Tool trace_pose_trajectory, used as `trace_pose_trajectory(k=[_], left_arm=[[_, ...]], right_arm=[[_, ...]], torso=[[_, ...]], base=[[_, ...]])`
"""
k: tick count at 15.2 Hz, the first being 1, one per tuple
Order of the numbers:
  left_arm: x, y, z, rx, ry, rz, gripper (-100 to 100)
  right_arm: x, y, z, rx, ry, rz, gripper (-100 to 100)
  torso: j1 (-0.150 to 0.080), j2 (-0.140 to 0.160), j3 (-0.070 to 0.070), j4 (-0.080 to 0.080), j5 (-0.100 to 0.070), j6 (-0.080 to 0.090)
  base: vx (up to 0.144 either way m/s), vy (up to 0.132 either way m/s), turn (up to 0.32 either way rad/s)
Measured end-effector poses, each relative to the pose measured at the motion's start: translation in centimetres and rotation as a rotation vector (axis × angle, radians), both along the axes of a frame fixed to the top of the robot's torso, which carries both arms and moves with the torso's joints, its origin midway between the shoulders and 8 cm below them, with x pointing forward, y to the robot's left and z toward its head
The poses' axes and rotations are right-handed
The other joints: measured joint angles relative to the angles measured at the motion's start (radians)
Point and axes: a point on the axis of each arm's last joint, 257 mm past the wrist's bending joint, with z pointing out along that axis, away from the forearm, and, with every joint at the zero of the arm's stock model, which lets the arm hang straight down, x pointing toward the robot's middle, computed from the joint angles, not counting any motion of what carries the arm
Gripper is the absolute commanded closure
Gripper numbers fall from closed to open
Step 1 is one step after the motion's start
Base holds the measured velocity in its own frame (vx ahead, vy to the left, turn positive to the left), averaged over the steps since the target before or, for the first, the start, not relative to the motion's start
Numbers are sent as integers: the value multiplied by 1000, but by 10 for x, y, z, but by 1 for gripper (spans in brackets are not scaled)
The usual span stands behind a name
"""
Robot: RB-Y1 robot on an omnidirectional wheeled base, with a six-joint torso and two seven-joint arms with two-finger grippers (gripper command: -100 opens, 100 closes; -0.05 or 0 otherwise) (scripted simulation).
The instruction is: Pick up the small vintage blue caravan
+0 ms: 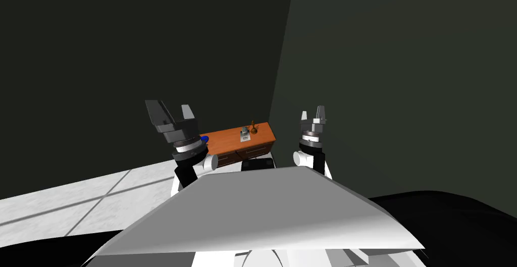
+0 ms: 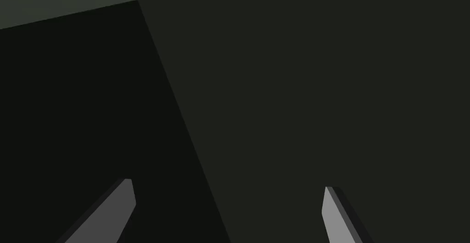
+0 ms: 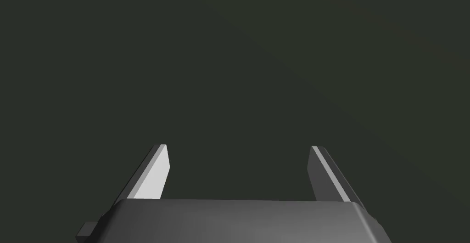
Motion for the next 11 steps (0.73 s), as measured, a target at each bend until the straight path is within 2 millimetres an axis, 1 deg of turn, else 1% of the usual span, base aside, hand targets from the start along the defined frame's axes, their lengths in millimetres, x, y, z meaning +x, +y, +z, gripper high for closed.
trace_pose_trajectory(k=[3,7,11], left_arm=[[8,-5,-6,41,35,-18,-100],[28,-8,-25,100,113,-32,-100],[50,-7,-53,149,220,-29,-100]], right_arm=[[0,0,0,0,0,0,0],[0,0,0,0,0,0,0],[0,0,0,0,0,0,0]], torso=[[1,7,4,1,0,0],[1,6,3,1,0,0],[3,4,2,1,1,0]], base=[[-112,3,-80],[-77,9,-148],[-50,27,-165]])
